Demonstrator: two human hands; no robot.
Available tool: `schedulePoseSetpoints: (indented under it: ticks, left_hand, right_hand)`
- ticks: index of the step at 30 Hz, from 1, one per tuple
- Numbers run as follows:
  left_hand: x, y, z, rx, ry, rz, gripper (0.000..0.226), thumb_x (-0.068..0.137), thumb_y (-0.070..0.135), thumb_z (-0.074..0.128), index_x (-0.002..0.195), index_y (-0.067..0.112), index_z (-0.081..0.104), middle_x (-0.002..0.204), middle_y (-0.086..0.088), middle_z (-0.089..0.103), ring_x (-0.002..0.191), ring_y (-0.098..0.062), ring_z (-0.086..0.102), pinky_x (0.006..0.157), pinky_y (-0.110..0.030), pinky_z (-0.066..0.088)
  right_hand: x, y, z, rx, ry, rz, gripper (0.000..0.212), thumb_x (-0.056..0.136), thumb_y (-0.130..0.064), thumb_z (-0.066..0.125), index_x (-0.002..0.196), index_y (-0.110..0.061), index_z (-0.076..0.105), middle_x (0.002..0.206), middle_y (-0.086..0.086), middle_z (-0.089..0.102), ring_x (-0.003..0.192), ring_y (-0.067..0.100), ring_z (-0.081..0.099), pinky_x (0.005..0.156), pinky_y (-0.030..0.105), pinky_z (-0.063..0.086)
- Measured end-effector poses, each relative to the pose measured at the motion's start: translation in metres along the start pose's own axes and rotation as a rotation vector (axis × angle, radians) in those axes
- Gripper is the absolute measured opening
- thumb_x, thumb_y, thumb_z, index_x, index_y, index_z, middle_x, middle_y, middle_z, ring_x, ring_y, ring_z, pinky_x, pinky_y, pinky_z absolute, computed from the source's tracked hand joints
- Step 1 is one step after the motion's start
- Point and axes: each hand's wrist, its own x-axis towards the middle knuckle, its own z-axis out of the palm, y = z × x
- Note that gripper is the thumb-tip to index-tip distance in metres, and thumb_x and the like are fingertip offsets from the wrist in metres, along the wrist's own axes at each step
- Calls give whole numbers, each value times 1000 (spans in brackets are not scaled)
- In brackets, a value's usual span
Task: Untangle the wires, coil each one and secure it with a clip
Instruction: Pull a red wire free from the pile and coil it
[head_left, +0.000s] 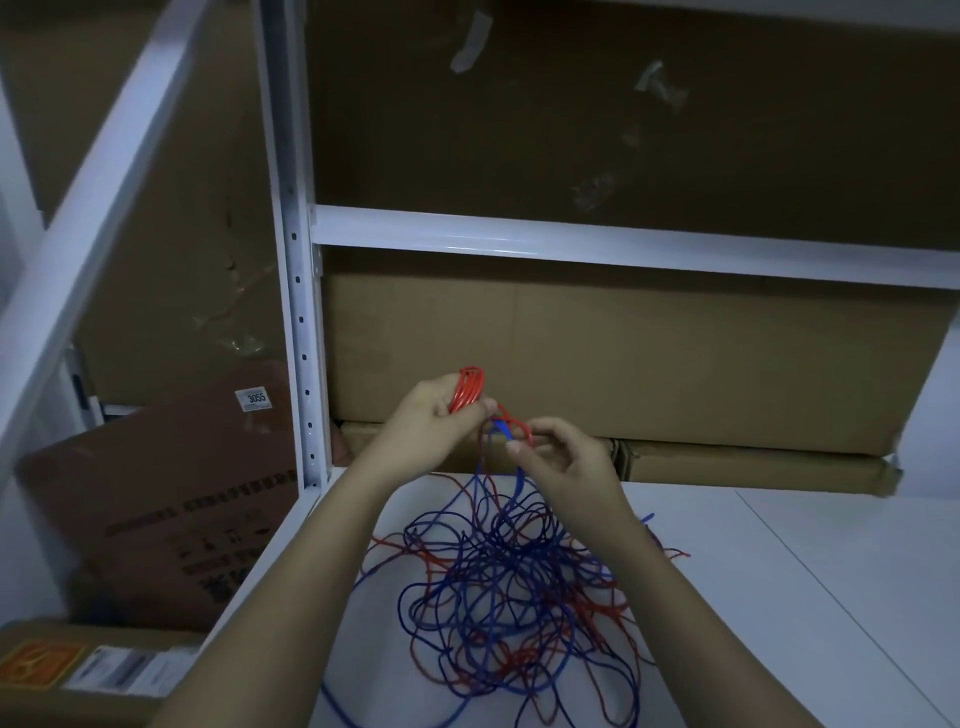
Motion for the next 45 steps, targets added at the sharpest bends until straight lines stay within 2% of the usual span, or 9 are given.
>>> schedulePoseSetpoints:
  ticks: [8,16,19,24,29,35,38,42,45]
  left_hand:
    - [25,9,-11,76,192,-10,22,95,18,58,78,3,56,55,1,41,41,-3,36,44,-16,28]
    - [33,-4,-7,246,304,-72,30,97,26,54,72,11,46,56,1,41,51,-15,39,49,-26,31]
    - [35,-7,-1,206,377,-55,36,97,28,54,67,14,39,56,-1,37,50,-16,35,51,-31,26]
    - [41,6,-2,94,412,16,33,96,25,55,70,9,43,55,-2,34,46,-13,29,48,-27,24]
    - [50,30,-11,-18,405,-12,39,95,25,56,62,17,38,54,-2,34,42,-8,27,43,-21,22]
    - [41,28,-22,-41,419,-31,31,96,29,54,71,13,47,62,-8,40,55,-19,37,54,-30,29]
    - [35,23,-22,-27,458,-23,29,96,29,53,76,10,50,61,-7,39,53,-15,36,51,-24,30]
    - [29,8,-19,23,440,-12,31,95,25,56,70,10,49,55,-2,38,42,-8,34,45,-19,28]
    - [22,-5,-15,46,399,-45,33,95,24,57,67,10,47,54,-2,38,43,-8,33,45,-19,28]
  right_hand:
    - [37,-23,-29,-117,248,-377,46,79,18,58,71,-27,62,82,-2,60,79,5,58,73,15,44]
    - [26,-21,-39,-352,-201,-121,18,86,-31,60,72,-21,56,89,-7,46,83,5,45,70,12,35]
    - [25,-12,-39,-423,-169,-26,21,91,-27,63,74,-21,53,67,-8,46,58,2,40,57,15,34]
    - [55,-21,-45,-366,123,-20,26,95,-4,52,90,-26,64,84,2,65,54,4,52,56,26,47]
    - [84,-67,-45,-294,527,-398,23,91,2,53,99,-19,60,83,0,66,74,15,63,70,29,49]
    - [99,-66,-67,-956,366,-853,17,78,-4,57,92,-5,66,97,6,64,114,28,49,106,44,36]
    - [90,-56,-61,-1049,235,-557,22,74,-33,52,84,-16,61,106,0,56,119,25,38,113,47,12]
    - [58,-24,-41,-131,-315,274,22,99,-30,48,87,-16,59,95,4,57,95,21,55,84,41,49]
    - [37,-4,-33,244,-294,482,29,103,-28,39,102,-12,62,114,4,63,104,21,64,78,46,58]
